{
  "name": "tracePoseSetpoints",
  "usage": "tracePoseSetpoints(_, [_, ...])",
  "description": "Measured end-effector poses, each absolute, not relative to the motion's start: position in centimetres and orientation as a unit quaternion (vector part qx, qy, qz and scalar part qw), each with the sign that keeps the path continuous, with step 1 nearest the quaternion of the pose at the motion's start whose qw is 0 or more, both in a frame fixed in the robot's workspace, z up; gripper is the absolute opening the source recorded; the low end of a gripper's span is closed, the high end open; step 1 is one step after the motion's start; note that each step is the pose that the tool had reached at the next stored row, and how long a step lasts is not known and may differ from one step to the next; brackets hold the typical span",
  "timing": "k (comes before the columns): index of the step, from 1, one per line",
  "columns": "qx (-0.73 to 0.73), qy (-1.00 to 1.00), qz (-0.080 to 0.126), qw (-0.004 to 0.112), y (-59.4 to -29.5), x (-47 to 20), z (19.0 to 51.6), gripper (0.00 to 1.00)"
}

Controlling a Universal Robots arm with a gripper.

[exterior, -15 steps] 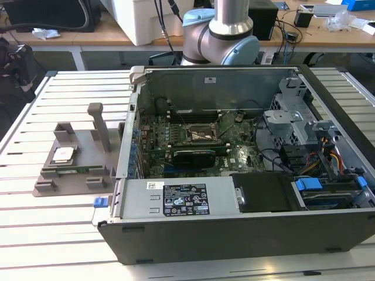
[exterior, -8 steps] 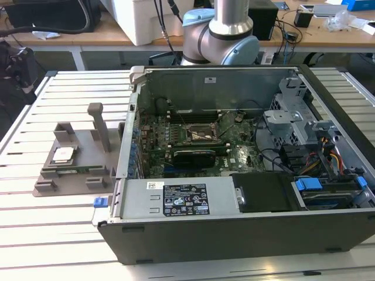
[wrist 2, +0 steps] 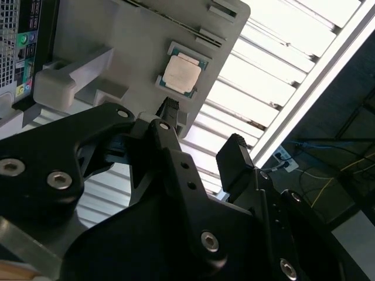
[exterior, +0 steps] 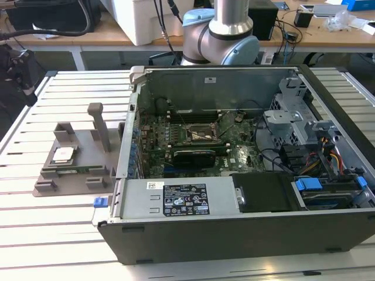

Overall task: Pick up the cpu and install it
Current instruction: 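Pick up the cpu and move it towards the insertion slot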

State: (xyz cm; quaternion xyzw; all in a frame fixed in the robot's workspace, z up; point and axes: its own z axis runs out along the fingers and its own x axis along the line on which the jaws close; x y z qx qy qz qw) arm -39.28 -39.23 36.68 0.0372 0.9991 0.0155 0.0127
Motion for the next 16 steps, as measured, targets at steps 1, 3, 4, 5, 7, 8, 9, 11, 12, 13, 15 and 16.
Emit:
tracePoseSetpoints(1, [0.037, 0.999, 0.016, 0.013, -39.2, -39.3, 36.6, 0.54])
tracePoseSetpoints(3, [0.037, 0.999, 0.016, 0.013, -39.2, -39.3, 36.5, 0.54])
tracePoseSetpoints(4, [0.037, 0.999, 0.016, 0.013, -39.2, -39.3, 36.5, 0.54])
tracePoseSetpoints(5, [0.037, 0.999, 0.016, 0.013, -39.2, -39.3, 36.5, 0.54])
tracePoseSetpoints(7, [0.037, 0.999, 0.016, 0.013, -39.2, -39.3, 36.3, 0.54])
tracePoseSetpoints(8, [0.037, 0.999, 0.016, 0.013, -39.2, -39.3, 36.3, 0.54])
tracePoseSetpoints(9, [0.037, 0.999, 0.016, 0.013, -39.2, -39.3, 36.2, 0.54])
tracePoseSetpoints(11, [0.037, 0.999, 0.016, 0.013, -39.2, -39.3, 36.1, 0.54])
tracePoseSetpoints(12, [0.037, 0.999, 0.016, 0.013, -39.2, -39.3, 36.0, 0.54])
tracePoseSetpoints(13, [0.037, 0.999, 0.016, 0.013, -39.2, -39.3, 35.9, 0.54])
tracePoseSetpoints(15, [0.037, 0.999, 0.016, 0.013, -39.2, -39.3, 35.3, 0.54])
tracePoseSetpoints(16, [0.037, 0.999, 0.016, 0.013, -39.2, -39.3, 35.1, 0.54])
